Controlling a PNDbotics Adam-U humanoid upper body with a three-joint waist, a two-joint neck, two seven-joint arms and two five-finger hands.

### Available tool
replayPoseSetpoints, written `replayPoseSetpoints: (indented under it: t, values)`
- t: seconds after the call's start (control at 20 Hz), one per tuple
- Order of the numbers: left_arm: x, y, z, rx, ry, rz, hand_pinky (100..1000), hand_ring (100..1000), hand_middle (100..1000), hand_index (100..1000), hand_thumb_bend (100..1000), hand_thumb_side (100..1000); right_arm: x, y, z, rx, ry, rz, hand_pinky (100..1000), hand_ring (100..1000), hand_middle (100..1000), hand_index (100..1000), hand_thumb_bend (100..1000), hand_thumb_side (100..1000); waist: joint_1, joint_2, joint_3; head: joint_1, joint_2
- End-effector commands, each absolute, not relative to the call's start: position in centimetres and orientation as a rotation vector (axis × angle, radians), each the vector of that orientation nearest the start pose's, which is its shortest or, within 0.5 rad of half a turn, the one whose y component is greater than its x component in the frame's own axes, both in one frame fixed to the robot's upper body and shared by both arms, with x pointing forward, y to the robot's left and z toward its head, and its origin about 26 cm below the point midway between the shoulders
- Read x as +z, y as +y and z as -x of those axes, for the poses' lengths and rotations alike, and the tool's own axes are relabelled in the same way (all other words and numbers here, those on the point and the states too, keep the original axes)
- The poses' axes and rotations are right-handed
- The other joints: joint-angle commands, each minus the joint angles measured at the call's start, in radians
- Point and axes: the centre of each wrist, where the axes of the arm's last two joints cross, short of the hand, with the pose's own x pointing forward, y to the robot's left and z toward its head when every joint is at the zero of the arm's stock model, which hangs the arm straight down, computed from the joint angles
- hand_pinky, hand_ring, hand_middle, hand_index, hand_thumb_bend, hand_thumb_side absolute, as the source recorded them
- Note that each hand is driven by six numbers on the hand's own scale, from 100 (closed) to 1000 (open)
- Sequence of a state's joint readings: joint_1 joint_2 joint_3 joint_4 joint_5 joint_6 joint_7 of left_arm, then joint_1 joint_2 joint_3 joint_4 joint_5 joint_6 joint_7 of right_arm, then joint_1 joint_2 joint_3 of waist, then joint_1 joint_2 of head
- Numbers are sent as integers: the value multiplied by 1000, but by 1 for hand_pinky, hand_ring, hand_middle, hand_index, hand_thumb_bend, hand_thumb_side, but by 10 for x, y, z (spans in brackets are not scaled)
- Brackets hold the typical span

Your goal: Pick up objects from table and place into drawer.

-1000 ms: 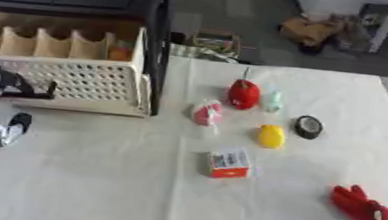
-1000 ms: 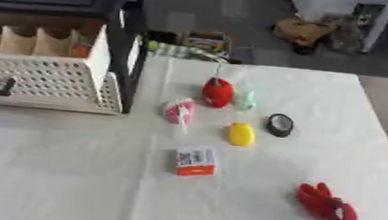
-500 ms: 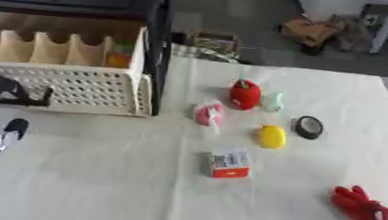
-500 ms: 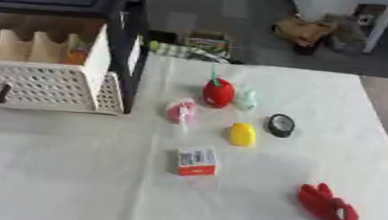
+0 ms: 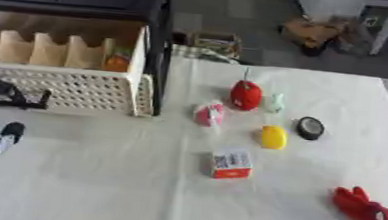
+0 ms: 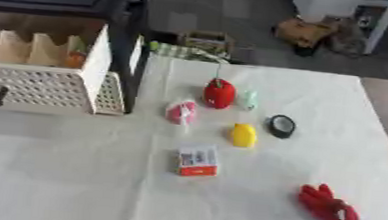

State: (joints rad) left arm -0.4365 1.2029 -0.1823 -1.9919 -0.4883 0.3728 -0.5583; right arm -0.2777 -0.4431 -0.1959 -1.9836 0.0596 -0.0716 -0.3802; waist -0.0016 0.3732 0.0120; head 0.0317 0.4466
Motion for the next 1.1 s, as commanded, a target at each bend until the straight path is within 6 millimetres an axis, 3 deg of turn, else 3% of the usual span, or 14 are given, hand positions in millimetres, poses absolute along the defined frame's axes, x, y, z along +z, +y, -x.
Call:
replayPoseSetpoints:
  t: [0.05,1.1]
  values:
    - [321,320,-281,-1524,-1170,-1188,100,100,100,772,105,408,230,-328,-290,-68,-2429,696,740,524,476,737,100,700,0,-25,2,0,-1]
    - [313,325,-280,-1564,-1154,-1192,100,100,100,753,105,408,229,-328,-289,-77,-2424,695,741,526,477,737,100,699,-5,-36,11,-1,0]
